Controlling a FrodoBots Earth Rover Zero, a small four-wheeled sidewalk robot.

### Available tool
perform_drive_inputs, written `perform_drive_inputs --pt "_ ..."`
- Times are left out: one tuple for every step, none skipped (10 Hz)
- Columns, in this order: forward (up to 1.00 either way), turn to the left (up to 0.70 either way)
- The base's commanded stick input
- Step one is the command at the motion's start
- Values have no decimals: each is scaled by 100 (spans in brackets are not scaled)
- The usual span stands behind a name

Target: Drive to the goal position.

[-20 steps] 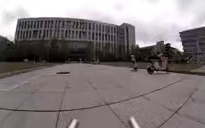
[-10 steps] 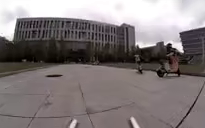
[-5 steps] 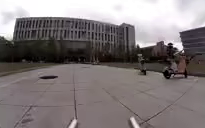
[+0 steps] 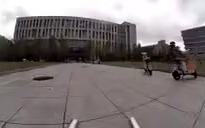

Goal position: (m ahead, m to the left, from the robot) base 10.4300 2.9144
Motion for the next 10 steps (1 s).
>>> perform_drive_inputs --pt "100 0" --pt "100 0" --pt "100 0" --pt "100 0" --pt "100 0" --pt "100 0" --pt "100 0" --pt "100 0" --pt "100 0" --pt "100 0"
